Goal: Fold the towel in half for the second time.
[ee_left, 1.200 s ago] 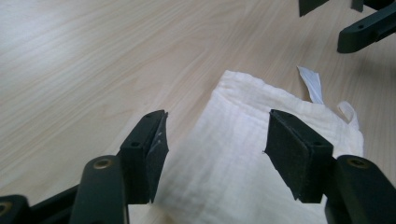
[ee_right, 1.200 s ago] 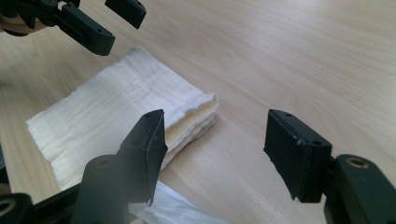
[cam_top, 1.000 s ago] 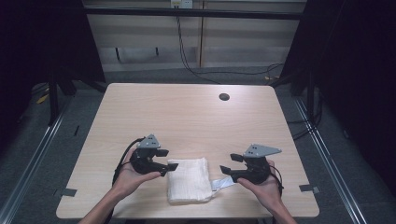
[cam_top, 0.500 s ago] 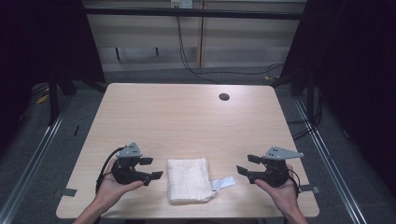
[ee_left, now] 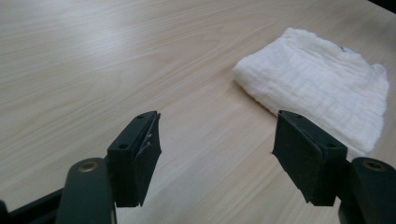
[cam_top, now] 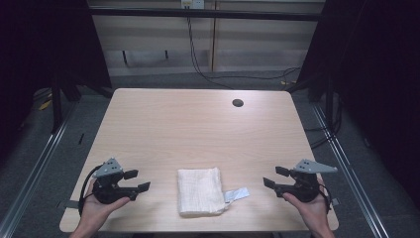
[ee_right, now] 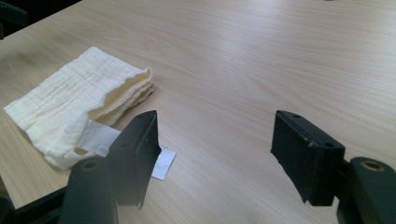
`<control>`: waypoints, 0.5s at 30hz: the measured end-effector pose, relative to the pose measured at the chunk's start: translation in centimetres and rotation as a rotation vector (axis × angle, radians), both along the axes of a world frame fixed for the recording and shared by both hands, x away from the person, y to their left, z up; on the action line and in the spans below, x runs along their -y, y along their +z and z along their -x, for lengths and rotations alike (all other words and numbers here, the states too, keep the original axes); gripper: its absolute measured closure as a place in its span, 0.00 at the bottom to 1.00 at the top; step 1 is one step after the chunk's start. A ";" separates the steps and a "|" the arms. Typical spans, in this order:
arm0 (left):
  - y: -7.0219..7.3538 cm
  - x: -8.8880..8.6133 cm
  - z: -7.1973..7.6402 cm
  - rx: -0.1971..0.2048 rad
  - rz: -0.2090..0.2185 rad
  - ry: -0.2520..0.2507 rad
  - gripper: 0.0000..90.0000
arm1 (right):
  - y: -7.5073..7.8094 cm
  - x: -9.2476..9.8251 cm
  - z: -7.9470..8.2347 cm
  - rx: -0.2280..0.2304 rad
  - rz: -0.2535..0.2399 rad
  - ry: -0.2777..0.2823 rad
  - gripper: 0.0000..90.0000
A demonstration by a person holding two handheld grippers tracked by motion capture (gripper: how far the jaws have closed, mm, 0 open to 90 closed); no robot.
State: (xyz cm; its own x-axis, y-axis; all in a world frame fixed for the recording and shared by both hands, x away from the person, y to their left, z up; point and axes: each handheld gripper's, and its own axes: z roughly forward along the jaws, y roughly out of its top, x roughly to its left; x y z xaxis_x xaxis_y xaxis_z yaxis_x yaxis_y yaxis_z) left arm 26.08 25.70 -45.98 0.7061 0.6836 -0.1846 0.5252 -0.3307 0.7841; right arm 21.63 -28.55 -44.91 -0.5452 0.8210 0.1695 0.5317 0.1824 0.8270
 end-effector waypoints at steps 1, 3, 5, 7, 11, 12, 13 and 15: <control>-0.3 -0.2 0.2 0.004 -0.004 0.007 0.33 | 0.0 0.4 0.0 0.006 0.017 -0.007 0.35; -0.8 -0.3 0.5 0.005 -0.046 0.004 0.32 | -0.3 1.6 0.0 0.022 0.000 -0.053 0.35; -0.9 -0.4 0.7 0.010 -0.061 -0.018 0.31 | -0.9 2.7 -0.1 0.014 -0.029 -0.084 0.35; -1.0 -0.4 0.7 0.029 -0.088 -0.018 0.31 | -1.4 3.4 0.0 0.009 -0.023 -0.112 0.35; -1.4 -1.1 0.5 0.033 -0.088 0.003 0.29 | -1.8 4.0 0.5 0.009 -0.029 -0.133 0.34; -1.5 -1.1 0.5 0.031 -0.091 0.014 0.29 | -1.9 4.0 0.5 0.010 -0.013 -0.133 0.34; -1.6 -1.1 0.5 0.024 -0.094 0.016 0.29 | -2.1 4.0 0.5 0.007 0.011 -0.139 0.34; -1.6 -1.1 0.2 -0.010 -0.051 0.015 0.30 | -2.5 3.9 0.3 -0.016 0.021 -0.135 0.34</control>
State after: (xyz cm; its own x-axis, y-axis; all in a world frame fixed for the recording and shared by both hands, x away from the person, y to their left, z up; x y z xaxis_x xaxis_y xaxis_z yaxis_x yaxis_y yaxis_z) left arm 25.84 26.84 -47.57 0.6941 0.7028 -0.1559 0.5381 -0.3625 0.7610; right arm 21.34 -32.44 -47.37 -0.4272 0.8900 0.1595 0.5657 0.1255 0.8150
